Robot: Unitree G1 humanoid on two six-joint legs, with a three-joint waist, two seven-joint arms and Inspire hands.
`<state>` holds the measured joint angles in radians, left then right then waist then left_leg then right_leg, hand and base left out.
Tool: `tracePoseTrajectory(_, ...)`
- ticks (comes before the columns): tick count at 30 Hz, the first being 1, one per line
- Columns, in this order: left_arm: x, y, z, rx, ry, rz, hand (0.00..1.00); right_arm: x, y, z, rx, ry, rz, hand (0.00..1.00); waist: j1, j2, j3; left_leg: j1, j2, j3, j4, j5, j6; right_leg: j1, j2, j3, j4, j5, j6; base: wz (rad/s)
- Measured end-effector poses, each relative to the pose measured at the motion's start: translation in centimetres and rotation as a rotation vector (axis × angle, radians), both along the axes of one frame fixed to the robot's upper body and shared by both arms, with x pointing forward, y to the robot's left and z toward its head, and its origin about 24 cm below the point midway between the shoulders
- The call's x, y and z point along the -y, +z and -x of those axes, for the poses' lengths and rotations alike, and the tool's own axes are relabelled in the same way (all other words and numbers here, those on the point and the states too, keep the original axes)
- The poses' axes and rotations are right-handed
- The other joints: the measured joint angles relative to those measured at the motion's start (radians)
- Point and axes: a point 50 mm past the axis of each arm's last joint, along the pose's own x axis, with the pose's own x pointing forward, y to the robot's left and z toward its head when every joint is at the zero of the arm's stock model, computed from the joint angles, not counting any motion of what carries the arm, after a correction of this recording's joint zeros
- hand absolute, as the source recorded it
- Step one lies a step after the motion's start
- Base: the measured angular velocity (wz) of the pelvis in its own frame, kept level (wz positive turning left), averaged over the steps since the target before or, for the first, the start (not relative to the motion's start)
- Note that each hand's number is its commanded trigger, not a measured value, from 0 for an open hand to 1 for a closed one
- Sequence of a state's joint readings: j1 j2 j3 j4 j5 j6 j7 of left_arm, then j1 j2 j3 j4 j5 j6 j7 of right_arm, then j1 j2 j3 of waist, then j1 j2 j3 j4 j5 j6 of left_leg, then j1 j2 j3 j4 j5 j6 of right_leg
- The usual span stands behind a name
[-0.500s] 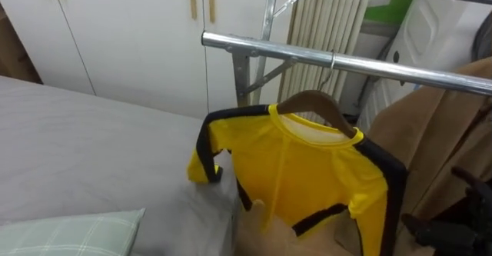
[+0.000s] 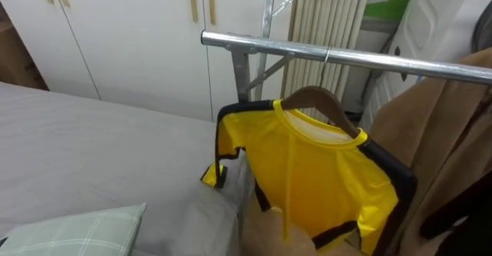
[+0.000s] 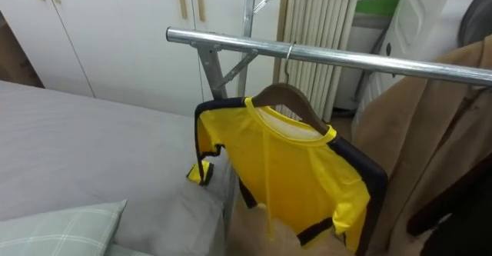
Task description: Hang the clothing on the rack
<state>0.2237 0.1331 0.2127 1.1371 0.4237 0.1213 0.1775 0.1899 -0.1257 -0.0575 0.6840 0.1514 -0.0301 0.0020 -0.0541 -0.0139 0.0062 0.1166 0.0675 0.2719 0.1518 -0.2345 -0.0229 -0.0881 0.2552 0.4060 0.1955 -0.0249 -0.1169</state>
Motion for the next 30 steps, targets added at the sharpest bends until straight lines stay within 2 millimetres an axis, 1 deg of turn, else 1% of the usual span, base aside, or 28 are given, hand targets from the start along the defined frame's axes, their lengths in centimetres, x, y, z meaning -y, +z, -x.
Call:
tracePoseTrajectory(2, 0.1, 0.0, -0.1, 0.013, -0.001, -0.017, 0.00, 0.0, -0.7, 0.9, -0.048, -0.006, -0.010, 0.00, 0.002, 0.001, -0.0004, 0.000, 0.000, 0.000, 0.001, 0.000, 0.000, 0.002, 0.002, 0.006, 0.001, -0.001, -0.001, 0.00)
tracePoseTrajectory(3, 0.2, 0.0, -0.2, 0.021, -0.001, -0.026, 0.00, -0.1, -1.2, 1.5, -0.081, -0.005, -0.017, 0.00, 0.002, 0.003, -0.0010, -0.002, 0.000, -0.001, 0.000, 0.001, -0.001, 0.004, 0.007, 0.026, -0.001, -0.001, -0.001, -0.03)
tracePoseTrajectory(4, 0.3, 0.0, -0.2, 0.025, 0.000, -0.029, 0.00, -0.2, -1.4, 1.8, -0.096, -0.005, -0.021, 0.00, 0.004, 0.004, -0.0013, -0.002, 0.000, -0.001, 0.000, 0.001, -0.002, 0.005, 0.008, 0.030, -0.002, 0.000, 0.000, -0.06)
tracePoseTrajectory(9, 0.8, -0.1, -0.7, 0.081, 0.056, -0.038, 0.00, -0.8, -3.1, 4.5, -0.232, 0.017, -0.065, 0.00, 0.002, 0.009, -0.0009, -0.003, -0.002, -0.005, 0.000, 0.002, -0.002, 0.005, 0.009, 0.038, -0.005, 0.002, 0.000, -0.04)
tracePoseTrajectory(11, 0.9, -0.1, -0.7, 0.089, 0.074, -0.034, 0.00, -0.8, -3.5, 5.2, -0.270, 0.012, -0.074, 0.00, 0.003, 0.010, -0.0002, -0.002, -0.004, -0.015, 0.001, 0.002, -0.003, 0.015, 0.011, 0.049, -0.009, 0.006, 0.001, -0.16)
tracePoseTrajectory(12, 1.0, -0.1, -0.6, 0.090, 0.081, -0.032, 0.00, -0.8, -3.7, 5.7, -0.292, 0.007, -0.075, 0.00, 0.002, 0.009, -0.0002, -0.001, -0.007, -0.030, 0.001, 0.003, -0.002, 0.017, 0.012, 0.057, -0.010, 0.007, 0.002, -0.20)
tracePoseTrajectory(14, 1.0, -0.2, -0.7, 0.098, 0.095, -0.026, 0.00, -0.7, -4.0, 6.5, -0.326, -0.003, -0.076, 0.00, 0.001, 0.010, 0.0004, -0.001, -0.011, -0.054, 0.001, 0.003, -0.002, 0.017, 0.012, 0.060, -0.012, 0.009, 0.005, -0.11)
tracePoseTrajectory(15, 1.1, -0.2, -0.8, 0.102, 0.095, -0.024, 0.00, -0.7, -4.1, 7.0, -0.348, -0.010, -0.077, 0.00, 0.001, 0.008, 0.0009, 0.000, -0.012, -0.055, 0.001, 0.003, -0.002, 0.015, 0.011, 0.059, -0.013, 0.009, 0.007, 0.00)
tracePoseTrajectory(16, 1.1, -0.2, -0.8, 0.103, 0.094, -0.023, 0.00, -0.7, -4.2, 7.2, -0.355, -0.011, -0.077, 0.00, 0.001, 0.008, 0.0014, 0.000, -0.012, -0.055, 0.002, 0.003, -0.001, 0.013, 0.011, 0.059, -0.014, 0.010, 0.008, 0.00)
tracePoseTrajectory(17, 1.1, -0.2, -0.8, 0.102, 0.094, -0.021, 0.00, -0.7, -4.2, 7.3, -0.362, -0.013, -0.078, 0.00, 0.001, 0.007, 0.0004, 0.000, -0.012, -0.053, 0.001, 0.000, 0.007, 0.013, 0.008, 0.051, -0.022, 0.015, 0.012, -0.04)
tracePoseTrajectory(18, 1.1, -0.2, -0.9, 0.102, 0.093, -0.019, 0.00, -0.7, -4.3, 7.3, -0.366, -0.013, -0.079, 0.00, 0.002, 0.010, 0.0022, -0.001, -0.011, -0.050, 0.000, -0.004, 0.013, 0.012, 0.004, 0.034, -0.027, 0.020, 0.012, 0.00)
tracePoseTrajectory(20, 1.2, -0.2, -1.1, 0.107, 0.089, -0.016, 0.00, -0.7, -4.4, 7.6, -0.380, -0.017, -0.081, 0.00, -0.001, 0.006, 0.0010, 0.000, -0.010, -0.055, -0.005, -0.009, 0.021, 0.013, -0.003, 0.010, -0.026, 0.018, 0.011, 0.19)
tracePoseTrajectory(22, 1.2, -0.3, -1.1, 0.109, 0.082, -0.014, 0.00, -0.5, -4.3, 7.5, -0.382, -0.005, -0.067, 0.00, 0.007, 0.005, 0.0004, 0.007, -0.010, -0.056, -0.003, -0.009, 0.020, 0.014, -0.009, -0.020, -0.025, 0.015, 0.006, 0.08)
tracePoseTrajectory(23, 1.2, -0.3, -1.0, 0.108, 0.082, -0.014, 0.00, -0.5, -4.3, 7.3, -0.381, 0.023, -0.047, 0.00, 0.007, 0.002, -0.0003, 0.010, -0.012, -0.059, -0.002, -0.007, 0.015, 0.015, -0.014, -0.048, -0.023, 0.010, 0.000, 0.07)
tracePoseTrajectory(24, 1.2, -0.2, -1.1, 0.112, 0.079, -0.013, 0.00, -0.5, -4.3, 7.2, -0.384, 0.065, -0.024, 0.00, 0.007, 0.005, 0.0002, 0.008, -0.012, -0.066, -0.001, -0.007, 0.015, 0.018, -0.014, -0.043, -0.023, 0.005, -0.002, 0.07)
tracePoseTrajectory(25, 1.2, -0.2, -1.1, 0.113, 0.079, -0.013, 0.00, -0.5, -4.2, 7.0, -0.383, 0.083, -0.014, 0.00, 0.009, 0.002, -0.0012, 0.007, -0.012, -0.067, -0.001, -0.007, 0.015, 0.019, -0.013, -0.040, -0.023, 0.005, -0.002, 0.00)
tracePoseTrajectory(26, 1.3, -0.3, -1.1, 0.110, 0.072, -0.007, 0.00, -0.5, -4.2, 6.5, -0.383, 0.131, 0.013, 0.00, 0.011, 0.004, -0.0018, 0.000, -0.012, -0.068, 0.000, -0.006, 0.014, 0.024, -0.009, -0.023, -0.023, 0.005, -0.003, -0.08)
tracePoseTrajectory(27, 1.3, -0.3, -1.1, 0.109, 0.069, -0.003, 0.00, -0.5, -4.2, 6.3, -0.391, 0.177, 0.039, 0.00, 0.010, 0.005, -0.0012, -0.002, -0.012, -0.070, 0.003, -0.005, 0.013, 0.025, -0.008, -0.018, -0.023, 0.008, -0.003, -0.06)
tracePoseTrajectory(28, 1.3, -0.3, -1.1, 0.108, 0.069, -0.002, 0.00, -0.6, -4.1, 6.0, -0.391, 0.196, 0.052, 0.00, 0.010, 0.003, -0.0001, -0.003, -0.012, -0.071, 0.003, -0.004, 0.013, 0.025, -0.008, -0.018, -0.023, 0.008, -0.004, 0.00)
tracePoseTrajectory(29, 1.3, -0.3, -1.1, 0.107, 0.069, 0.000, 0.00, -0.6, -4.1, 5.7, -0.396, 0.231, 0.075, 0.00, 0.011, 0.003, -0.0010, -0.002, -0.012, -0.072, 0.004, -0.002, 0.009, 0.024, -0.008, -0.018, -0.027, 0.007, -0.004, 0.06)
tracePoseTrajectory(30, 1.4, -0.3, -1.0, 0.103, 0.071, 0.003, 0.00, -0.7, -4.3, 5.8, -0.423, 0.246, 0.080, 0.00, 0.012, 0.002, -0.0009, 0.000, -0.013, -0.074, 0.008, -0.001, 0.008, 0.027, -0.008, -0.015, -0.028, 0.006, -0.003, 0.03)
